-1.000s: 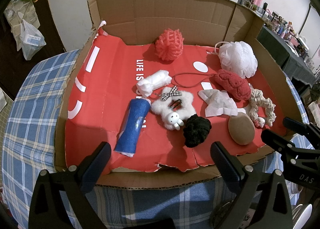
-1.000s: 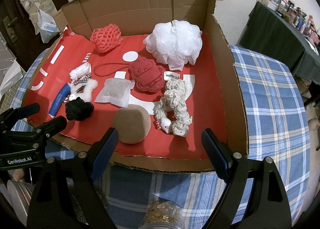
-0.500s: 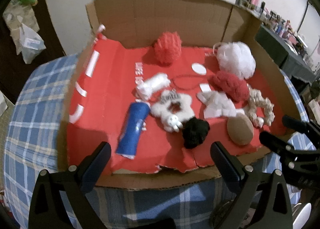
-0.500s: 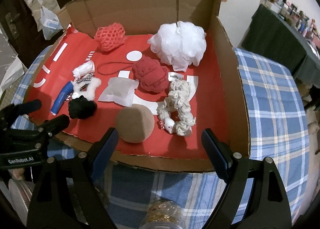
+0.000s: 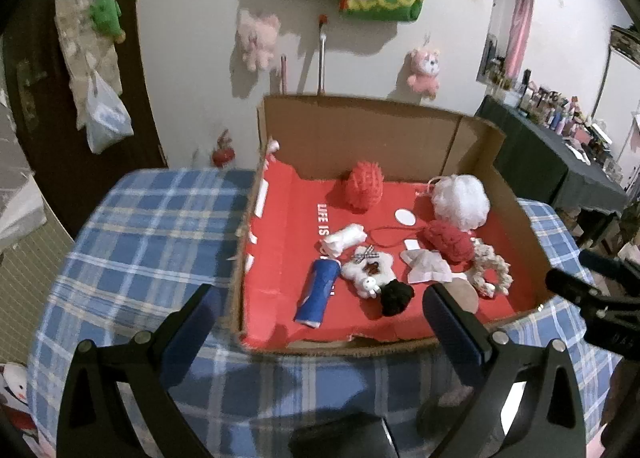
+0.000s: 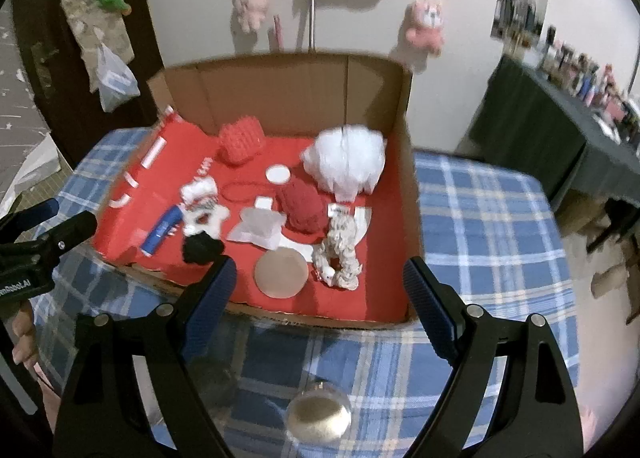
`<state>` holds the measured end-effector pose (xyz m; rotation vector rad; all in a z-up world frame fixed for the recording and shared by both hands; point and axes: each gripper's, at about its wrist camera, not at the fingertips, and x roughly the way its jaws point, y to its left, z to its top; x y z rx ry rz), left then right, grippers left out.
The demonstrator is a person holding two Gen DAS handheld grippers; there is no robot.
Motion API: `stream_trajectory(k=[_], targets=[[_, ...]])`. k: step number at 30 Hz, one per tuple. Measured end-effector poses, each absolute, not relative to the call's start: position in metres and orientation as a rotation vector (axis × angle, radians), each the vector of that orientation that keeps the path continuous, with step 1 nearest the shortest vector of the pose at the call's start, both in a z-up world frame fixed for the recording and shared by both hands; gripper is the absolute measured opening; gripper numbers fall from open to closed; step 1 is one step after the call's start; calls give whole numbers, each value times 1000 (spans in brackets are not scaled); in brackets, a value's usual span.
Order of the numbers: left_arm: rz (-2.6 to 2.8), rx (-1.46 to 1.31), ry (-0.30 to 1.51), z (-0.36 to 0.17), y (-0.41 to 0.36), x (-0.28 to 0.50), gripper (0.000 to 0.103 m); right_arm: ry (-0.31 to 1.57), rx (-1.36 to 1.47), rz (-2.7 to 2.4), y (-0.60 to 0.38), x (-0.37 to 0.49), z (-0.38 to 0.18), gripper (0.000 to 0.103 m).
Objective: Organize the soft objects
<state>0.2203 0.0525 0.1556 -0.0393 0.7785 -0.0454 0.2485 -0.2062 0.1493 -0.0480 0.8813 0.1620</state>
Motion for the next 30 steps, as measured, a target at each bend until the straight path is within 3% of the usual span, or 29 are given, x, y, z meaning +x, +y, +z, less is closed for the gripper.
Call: stream_trajectory(k=[2, 13, 22, 30], targets=[[-65, -39, 751, 162, 52, 202, 103, 829, -59, 161, -205, 231, 161, 95], [-135, -62, 620, 164, 35, 102, 103, 633, -80, 211, -193, 123, 177, 100], [-121, -51, 672, 111, 20, 72, 103, 619, -27, 205, -196, 64, 129, 100], [-108, -26, 779, 54, 9, 83, 103, 735, 10, 162, -209, 71, 69, 100]])
